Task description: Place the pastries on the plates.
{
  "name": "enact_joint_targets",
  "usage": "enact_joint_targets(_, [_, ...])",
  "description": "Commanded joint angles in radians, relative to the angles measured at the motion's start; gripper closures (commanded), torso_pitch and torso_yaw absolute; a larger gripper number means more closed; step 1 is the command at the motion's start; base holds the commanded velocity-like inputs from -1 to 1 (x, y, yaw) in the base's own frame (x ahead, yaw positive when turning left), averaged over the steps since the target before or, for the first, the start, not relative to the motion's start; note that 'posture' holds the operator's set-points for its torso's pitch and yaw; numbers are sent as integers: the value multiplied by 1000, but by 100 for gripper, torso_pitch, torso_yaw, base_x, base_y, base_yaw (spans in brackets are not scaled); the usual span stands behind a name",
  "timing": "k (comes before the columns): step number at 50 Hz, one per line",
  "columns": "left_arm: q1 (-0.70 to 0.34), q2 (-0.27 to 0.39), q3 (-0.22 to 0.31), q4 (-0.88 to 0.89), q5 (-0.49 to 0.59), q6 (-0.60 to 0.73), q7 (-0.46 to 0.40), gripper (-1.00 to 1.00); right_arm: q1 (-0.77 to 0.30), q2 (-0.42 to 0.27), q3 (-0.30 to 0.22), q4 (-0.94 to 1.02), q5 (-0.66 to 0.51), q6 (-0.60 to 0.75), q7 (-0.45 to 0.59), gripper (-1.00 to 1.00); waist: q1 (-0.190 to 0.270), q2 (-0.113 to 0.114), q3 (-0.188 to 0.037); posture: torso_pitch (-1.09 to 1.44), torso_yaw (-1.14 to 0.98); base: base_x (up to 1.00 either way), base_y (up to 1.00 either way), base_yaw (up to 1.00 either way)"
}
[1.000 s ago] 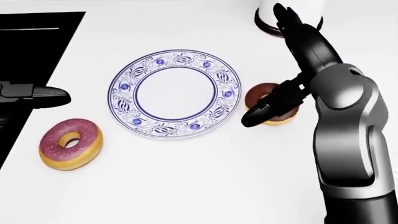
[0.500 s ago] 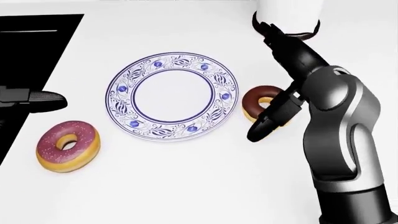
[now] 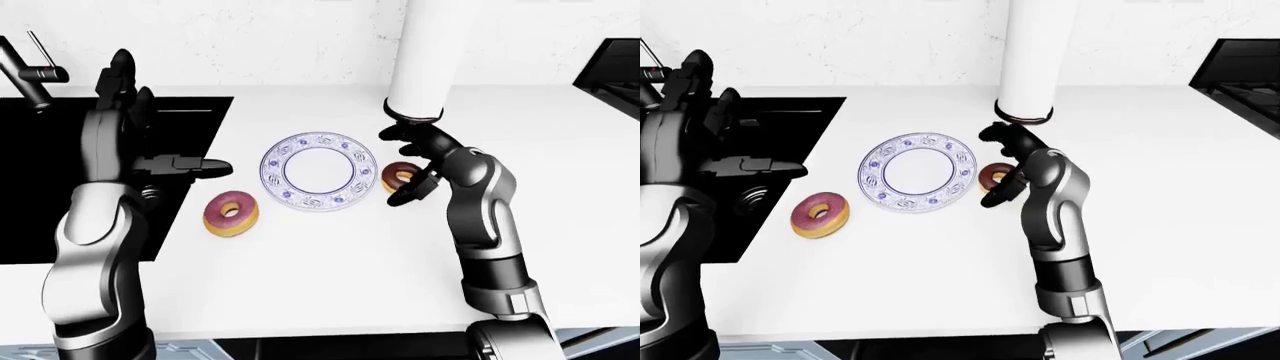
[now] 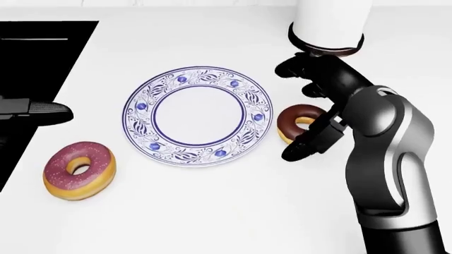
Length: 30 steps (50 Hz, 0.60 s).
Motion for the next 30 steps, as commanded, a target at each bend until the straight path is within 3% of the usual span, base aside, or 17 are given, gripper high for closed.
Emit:
enact_joint_targets(1, [-27, 17, 15, -39, -2, -23, 2, -100, 12, 2, -8, -23, -16, -13, -14, -40, -2, 17, -12, 0, 0, 0, 0, 0])
enact_joint_targets(20, [-27, 22, 18, -52, -3, -12, 3, -100, 75, 1, -12, -112, -50, 9, 47, 1, 2, 2, -17, 0, 0, 0, 0, 0])
enact_joint_targets(30, [-38, 25, 15, -42, -4, -14, 3, -100, 31, -15, -15, -251, -137, 69, 196, 31, 2, 9, -6, 0, 0, 0, 0, 0])
